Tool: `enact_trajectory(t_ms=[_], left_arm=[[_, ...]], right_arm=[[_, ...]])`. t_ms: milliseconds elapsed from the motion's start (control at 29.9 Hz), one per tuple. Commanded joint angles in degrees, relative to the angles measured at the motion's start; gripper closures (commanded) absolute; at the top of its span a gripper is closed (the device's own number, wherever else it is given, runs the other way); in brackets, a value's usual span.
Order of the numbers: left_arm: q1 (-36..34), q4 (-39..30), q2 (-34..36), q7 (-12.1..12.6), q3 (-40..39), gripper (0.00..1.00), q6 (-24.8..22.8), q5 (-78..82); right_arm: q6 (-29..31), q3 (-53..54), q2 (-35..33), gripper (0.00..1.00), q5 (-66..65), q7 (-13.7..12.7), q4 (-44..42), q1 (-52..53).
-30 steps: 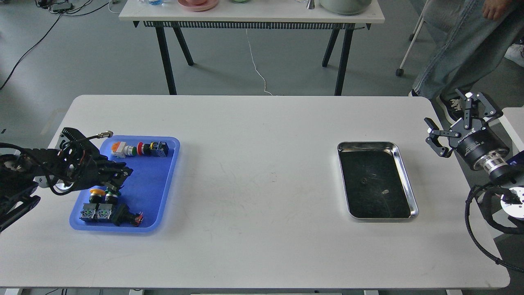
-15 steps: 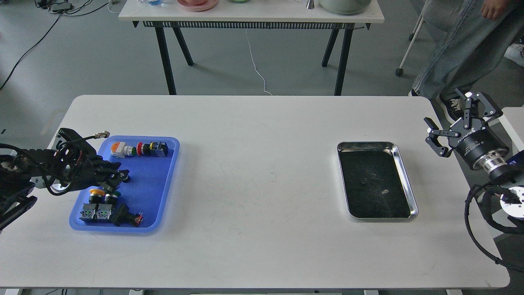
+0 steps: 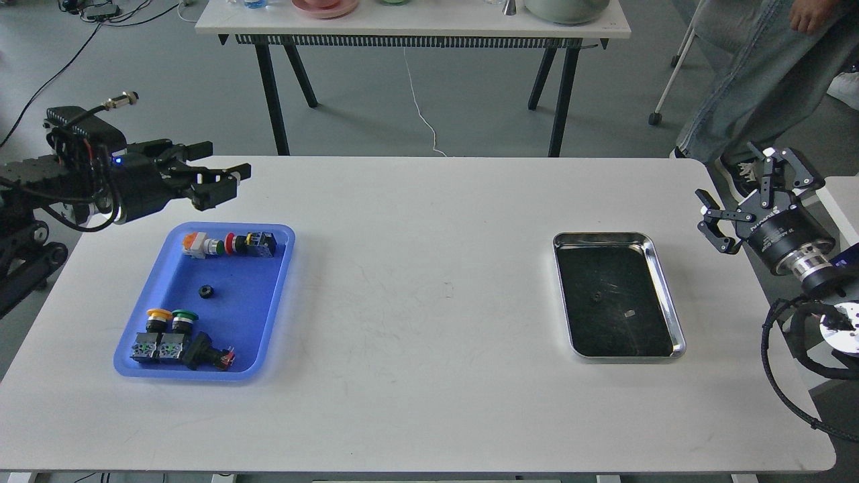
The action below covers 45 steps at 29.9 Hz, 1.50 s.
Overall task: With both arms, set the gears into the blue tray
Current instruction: 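Insert the gear into a part in the blue tray and release, then lift the left arm and reach the right gripper into the metal tray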
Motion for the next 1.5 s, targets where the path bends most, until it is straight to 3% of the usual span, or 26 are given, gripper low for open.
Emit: enact_trajectory(t_ms=[0, 201, 468, 568, 702, 869, 970, 1237, 1471], left_arm=[[0.00, -6.69, -1.92, -0.02, -2.33, 0.04, 0.36, -27.64], [1.93, -12.60, -8.59, -0.02, -11.20, 0.01, 0.45, -52.39], [6.67, -12.42, -16.07, -0.02, -16.04, 0.01, 0.36, -54.61], [8.34, -12.33, -19.06, 0.64, -20.26, 0.00, -0.25, -55.49], [9.93, -12.33, -21.70, 4.77, -22.64, 0.01, -0.34, -59.44], [11.07, -12.33, -23.72, 4.95, -24.66, 0.01, -0.34, -59.97], [11.16, -12.33, -23.72, 4.95, -24.84, 0.00, -0.43, -60.06], [12.21, -12.51, -23.72, 4.95, -25.54, 0.01, -1.22, -60.06], [12.39, -12.51, -23.72, 4.95, -25.72, 0.01, -2.62, -59.97]], right_arm=[[0.00, -1.06, -0.04, 0.03, -2.79, 0.00, 0.40, 0.49], [0.00, -4.22, -3.37, 0.03, -22.19, 0.00, 4.25, 6.01], [0.00, -22.84, -9.09, 0.03, -54.10, 0.00, 11.12, 27.97], [0.00, -29.70, -8.92, 0.03, -64.65, 0.00, 11.91, 36.15], [0.00, -37.96, -6.82, 0.03, -79.94, 0.00, 14.10, 44.68], [0.00, -45.96, -0.40, 0.03, -94.37, 0.00, 15.96, 49.09], [0.00, -51.32, 4.16, 0.03, -98.78, 0.00, 15.60, 49.97], [-10.14, -63.55, 15.07, 0.05, -98.79, 0.00, 9.02, 48.48], [-12.61, -63.82, 18.23, 0.13, -95.90, 0.00, 5.24, 43.65]])
